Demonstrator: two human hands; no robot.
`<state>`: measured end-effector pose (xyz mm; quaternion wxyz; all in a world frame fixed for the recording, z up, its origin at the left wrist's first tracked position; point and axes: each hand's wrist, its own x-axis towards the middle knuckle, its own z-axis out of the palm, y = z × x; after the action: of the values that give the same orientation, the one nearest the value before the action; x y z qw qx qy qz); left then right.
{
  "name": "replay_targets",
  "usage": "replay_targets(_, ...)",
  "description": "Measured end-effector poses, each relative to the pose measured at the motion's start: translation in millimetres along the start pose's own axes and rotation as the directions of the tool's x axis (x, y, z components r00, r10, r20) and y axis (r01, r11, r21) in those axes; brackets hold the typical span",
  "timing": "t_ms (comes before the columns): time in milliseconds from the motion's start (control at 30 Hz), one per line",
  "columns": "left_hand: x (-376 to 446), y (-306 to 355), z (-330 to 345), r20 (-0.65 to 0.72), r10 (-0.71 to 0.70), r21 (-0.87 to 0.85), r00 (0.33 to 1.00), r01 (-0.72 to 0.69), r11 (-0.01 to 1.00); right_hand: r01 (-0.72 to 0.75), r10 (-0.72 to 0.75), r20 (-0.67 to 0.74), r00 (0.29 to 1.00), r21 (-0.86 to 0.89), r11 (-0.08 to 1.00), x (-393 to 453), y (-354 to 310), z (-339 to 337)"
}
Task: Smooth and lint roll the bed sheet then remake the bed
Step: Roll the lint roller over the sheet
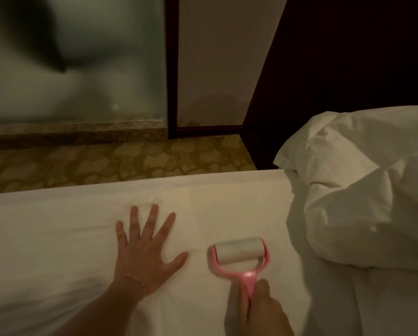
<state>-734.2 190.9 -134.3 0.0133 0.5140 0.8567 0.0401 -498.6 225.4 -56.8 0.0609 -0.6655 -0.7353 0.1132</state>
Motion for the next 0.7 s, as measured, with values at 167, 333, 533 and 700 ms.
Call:
replay_targets(167, -1, 0, 2, -0.006, 0.0, -0.002, 1.0, 0.0, 1.0, 0.088, -0.104, 0.147, 0.984, 0.11, 0.99, 76, -49, -3)
replay_targets(333, -1, -1, 4, -0.03, -0.002, -0.007, 1.0, 0.001, 1.0, 0.12, -0.154, 0.142, 0.978, 0.219, 0.968, 137, -89, 11)
replay_targets(533, -1, -4, 12, -0.065, 0.015, 0.011, 0.998, -0.015, 1.0, 0.112, -0.148, 0.143, 0.979, 0.238, 0.965, 132, -88, 10)
replay_targets(700, 0, -3, 5, 0.038, -0.009, -0.02, 0.999, 0.009, 1.0, 0.021, -0.061, 0.25, 0.966, 0.163, 0.986, 24, -34, 0)
